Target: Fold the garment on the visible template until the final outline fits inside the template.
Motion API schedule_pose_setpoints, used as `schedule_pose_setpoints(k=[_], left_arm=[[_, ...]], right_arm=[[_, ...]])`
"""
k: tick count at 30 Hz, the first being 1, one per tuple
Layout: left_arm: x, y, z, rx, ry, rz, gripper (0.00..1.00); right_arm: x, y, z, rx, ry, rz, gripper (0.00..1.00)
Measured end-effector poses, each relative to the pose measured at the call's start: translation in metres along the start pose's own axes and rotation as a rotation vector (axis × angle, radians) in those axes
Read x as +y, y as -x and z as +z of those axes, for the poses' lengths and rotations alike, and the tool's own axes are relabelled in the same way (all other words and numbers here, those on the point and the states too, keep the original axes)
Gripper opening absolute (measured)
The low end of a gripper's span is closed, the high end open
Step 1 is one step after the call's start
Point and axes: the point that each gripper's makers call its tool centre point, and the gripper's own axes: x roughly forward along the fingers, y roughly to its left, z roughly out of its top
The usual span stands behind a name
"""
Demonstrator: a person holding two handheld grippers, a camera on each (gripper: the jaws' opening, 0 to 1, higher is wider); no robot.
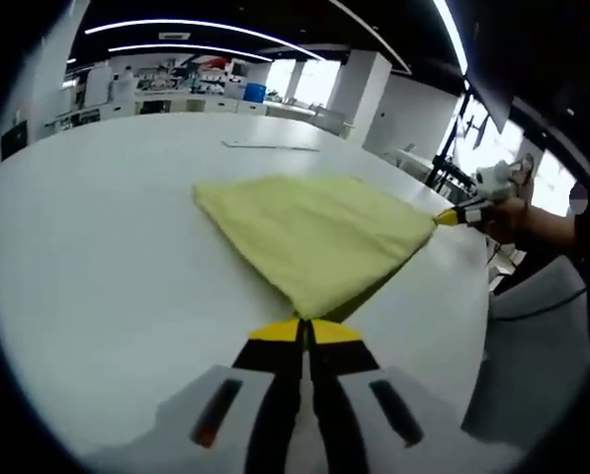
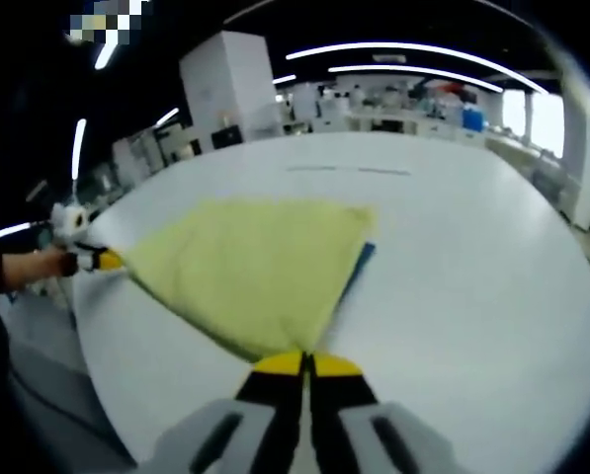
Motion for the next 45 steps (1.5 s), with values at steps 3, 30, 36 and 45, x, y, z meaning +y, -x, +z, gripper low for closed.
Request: schedule_pose_setpoints(k=[3, 30, 36, 45], left_arm=[[-0.004, -0.001, -0.003, 0.016, -0.021, -0.001, 0.0], [0.005, 0.011, -0.004, -0.007, 0.022, 0.07, 0.18], [0.003, 0.015, 0.004, -0.034, 0.03, 0.089, 0.39], [-0.014, 0.027, 0.034, -0.109, 0.036, 0.087, 0.67]], right_arm=[[-0.001, 0.001, -0.002, 0.006, 0.003, -0.002, 0.0], [0.006, 0.002, 0.001, -0.01, -0.021, 0.0, 0.3], [0.02, 0.008, 0.017, -0.044, -0.011, 0.024, 0.6], [0.051, 0.022, 0.043, -0.102, 0.002, 0.073, 0.9]])
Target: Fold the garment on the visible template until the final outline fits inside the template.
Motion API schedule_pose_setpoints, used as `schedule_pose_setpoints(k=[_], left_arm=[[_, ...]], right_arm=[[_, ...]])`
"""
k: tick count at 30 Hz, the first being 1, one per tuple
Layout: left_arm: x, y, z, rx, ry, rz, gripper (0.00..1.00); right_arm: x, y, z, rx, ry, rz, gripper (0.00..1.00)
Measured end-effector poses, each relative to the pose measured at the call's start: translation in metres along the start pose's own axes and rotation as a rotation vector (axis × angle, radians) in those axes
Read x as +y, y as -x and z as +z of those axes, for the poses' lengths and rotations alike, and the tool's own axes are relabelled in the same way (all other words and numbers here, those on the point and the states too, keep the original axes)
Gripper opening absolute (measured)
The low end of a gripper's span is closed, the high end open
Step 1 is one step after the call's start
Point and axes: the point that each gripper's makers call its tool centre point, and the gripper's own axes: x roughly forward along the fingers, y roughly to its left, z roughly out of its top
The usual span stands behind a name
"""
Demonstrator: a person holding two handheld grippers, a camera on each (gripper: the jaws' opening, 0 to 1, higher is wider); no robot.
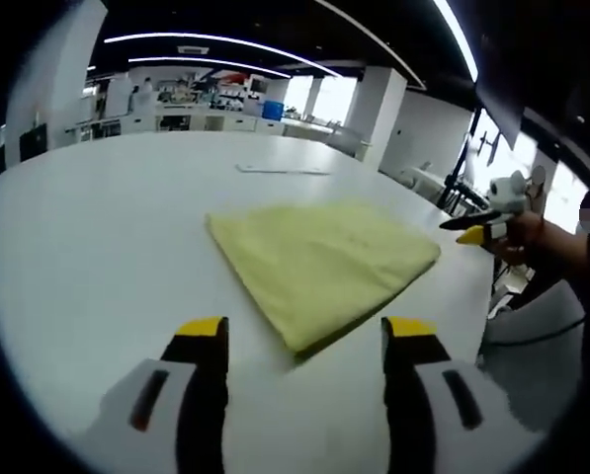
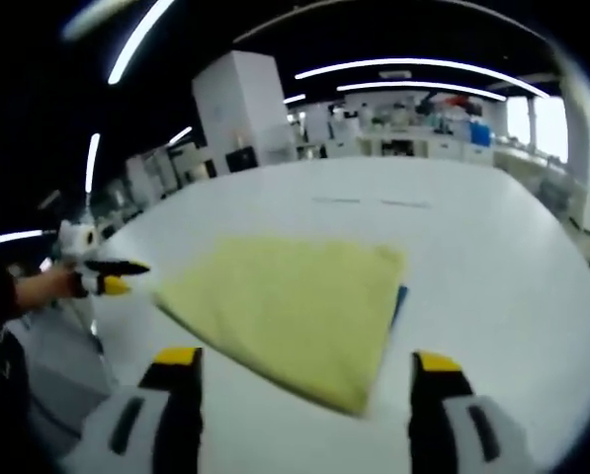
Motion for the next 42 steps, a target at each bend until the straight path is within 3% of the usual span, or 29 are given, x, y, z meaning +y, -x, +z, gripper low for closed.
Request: schedule_pose_setpoints(k=[6, 15, 24, 37, 42], left_arm=[[-0.012, 0.007, 0.017, -0.039, 0.0, 0.004, 0.83], [-0.023, 0.018, 0.028, -0.062, 0.01, 0.012, 0.99], [-0.022, 0.034, 0.026, -0.074, 0.004, 0.057, 0.99], [-0.011, 0.045, 0.022, -0.069, 0.0, 0.12, 0.99], [-0.012, 0.047, 0.021, -0.07, 0.001, 0.108, 0.99]], right_arm=[[0.015, 0.012, 0.019, -0.042, 0.027, 0.026, 0.99], [0.034, 0.032, 0.031, -0.065, 0.074, 0.032, 0.99], [0.045, 0.043, 0.014, -0.045, 0.058, 0.017, 0.99], [0.04, 0.049, -0.004, -0.011, 0.035, -0.02, 0.95], [0.037, 0.05, -0.006, -0.006, 0.04, -0.039, 0.95]])
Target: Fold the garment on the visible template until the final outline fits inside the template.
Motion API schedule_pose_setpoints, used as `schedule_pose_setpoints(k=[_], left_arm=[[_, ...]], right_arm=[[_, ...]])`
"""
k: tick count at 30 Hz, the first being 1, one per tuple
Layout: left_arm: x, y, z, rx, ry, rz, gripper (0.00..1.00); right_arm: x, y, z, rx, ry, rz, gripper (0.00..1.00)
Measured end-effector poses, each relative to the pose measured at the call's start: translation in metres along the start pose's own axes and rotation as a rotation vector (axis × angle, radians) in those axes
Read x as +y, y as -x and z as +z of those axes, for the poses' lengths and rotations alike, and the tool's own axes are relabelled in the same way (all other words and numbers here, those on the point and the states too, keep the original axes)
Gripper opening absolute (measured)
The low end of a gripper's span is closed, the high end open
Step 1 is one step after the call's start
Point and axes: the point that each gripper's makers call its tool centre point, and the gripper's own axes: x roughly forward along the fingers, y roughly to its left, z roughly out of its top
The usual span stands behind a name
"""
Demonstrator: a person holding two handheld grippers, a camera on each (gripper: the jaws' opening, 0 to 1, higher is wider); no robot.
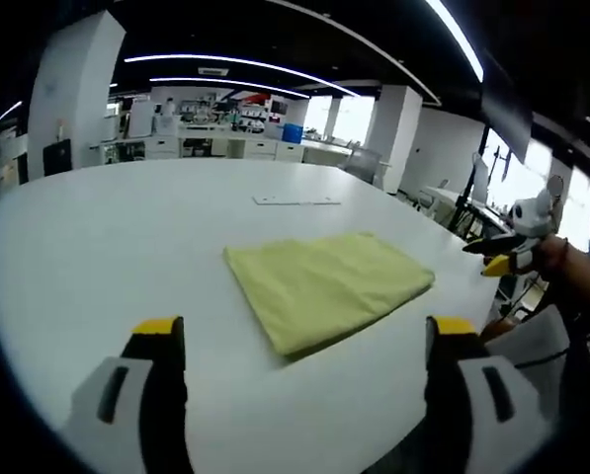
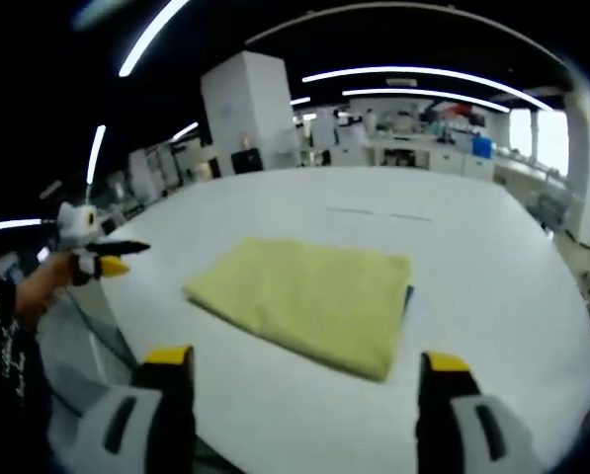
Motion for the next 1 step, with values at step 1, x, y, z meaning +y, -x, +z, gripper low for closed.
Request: schedule_pose_setpoints(k=[1], left_arm=[[-0.0005, 0.0002, -0.0008, 0.004, -0.005, -0.001, 0.99]], right_arm=[[-0.0006, 0.0002, 0.0006, -0.005, -0.008, -0.001, 0.95]])
